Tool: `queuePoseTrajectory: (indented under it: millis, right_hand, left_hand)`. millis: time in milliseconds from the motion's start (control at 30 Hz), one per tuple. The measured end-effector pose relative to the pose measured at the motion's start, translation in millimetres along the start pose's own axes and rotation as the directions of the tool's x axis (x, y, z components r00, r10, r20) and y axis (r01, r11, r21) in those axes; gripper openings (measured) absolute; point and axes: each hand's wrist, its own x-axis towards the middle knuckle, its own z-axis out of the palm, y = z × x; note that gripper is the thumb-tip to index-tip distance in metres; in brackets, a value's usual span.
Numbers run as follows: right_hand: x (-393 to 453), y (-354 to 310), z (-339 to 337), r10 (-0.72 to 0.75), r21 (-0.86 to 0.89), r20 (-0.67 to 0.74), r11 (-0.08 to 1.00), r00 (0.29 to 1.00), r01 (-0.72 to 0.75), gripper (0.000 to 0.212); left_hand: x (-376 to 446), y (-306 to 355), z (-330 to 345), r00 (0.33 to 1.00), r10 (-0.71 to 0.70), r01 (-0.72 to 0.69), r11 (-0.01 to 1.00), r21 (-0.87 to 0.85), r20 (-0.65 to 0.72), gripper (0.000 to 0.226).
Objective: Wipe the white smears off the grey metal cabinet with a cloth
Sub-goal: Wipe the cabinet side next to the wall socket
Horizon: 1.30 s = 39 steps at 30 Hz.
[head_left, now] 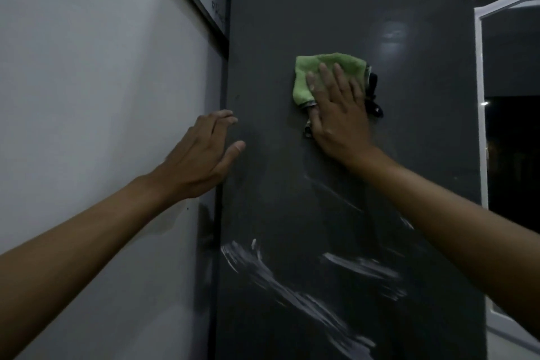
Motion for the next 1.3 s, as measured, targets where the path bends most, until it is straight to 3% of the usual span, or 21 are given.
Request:
queuePoseTrajectory:
  millis: [100,200,300,433,500,667,833,933,1033,1100,1300]
  right_hand:
    - [-6,-15,7,-0.022,-0.014,0.020,1.000,1.000,0.022,0.063]
    - [-17,-22,12,-0.187,-0.027,0.085,0.981,0.979,0.190,0.063]
    - [-37,-18,13,-0.383,-0.020,0.194,0.919,0.903,0.394,0.063]
    - [-45,6,0,-0.496,0.024,0.242,0.862,0.834,0.506,0.059]
    - [-42,22,-8,-0.486,0.016,0.237,0.868,0.841,0.497,0.058]
    - [-26,61,-33,-0.324,-0.064,0.128,0.941,0.938,0.333,0.060]
    - [-34,53,-28,-0.173,-0.064,0.059,0.982,0.983,0.176,0.061]
    - [-53,53,-20,-0.270,-0.085,0.113,0.956,0.956,0.279,0.062]
    - [-58,70,-23,-0.462,-0.081,0.213,0.870,0.861,0.487,0.061]
    - [-48,78,-28,-0.508,-0.096,0.238,0.836,0.828,0.540,0.059]
    - [-37,45,-20,-0.268,-0.113,0.109,0.953,0.957,0.280,0.060]
  left_hand:
    - [1,-2,6,1.000,-0.006,0.006,1.000,-0.013,0.009,0.062]
    - [1,-3,9,1.000,-0.007,0.007,1.000,-0.002,0.015,0.064]
    - [0,0,9,1.000,0.006,-0.007,1.000,0.018,0.024,0.067]
    - [-4,3,7,1.000,0.003,-0.003,1.000,0.008,0.021,0.068]
    - [-5,3,6,1.000,-0.005,0.004,1.000,0.008,0.021,0.067]
    - [-3,7,10,1.000,-0.007,0.007,1.000,-0.026,0.019,0.070]
    - [-8,15,25,0.999,0.023,-0.022,0.999,-0.046,0.027,0.069]
    - [-11,17,29,0.998,0.025,-0.022,0.998,-0.062,0.054,0.071]
    - [-11,20,29,0.998,0.018,-0.014,0.997,-0.077,0.061,0.069]
    - [-10,22,29,0.998,0.014,-0.010,0.996,-0.085,0.056,0.067]
    - [-7,33,25,0.998,0.043,-0.039,0.994,-0.099,0.036,0.063]
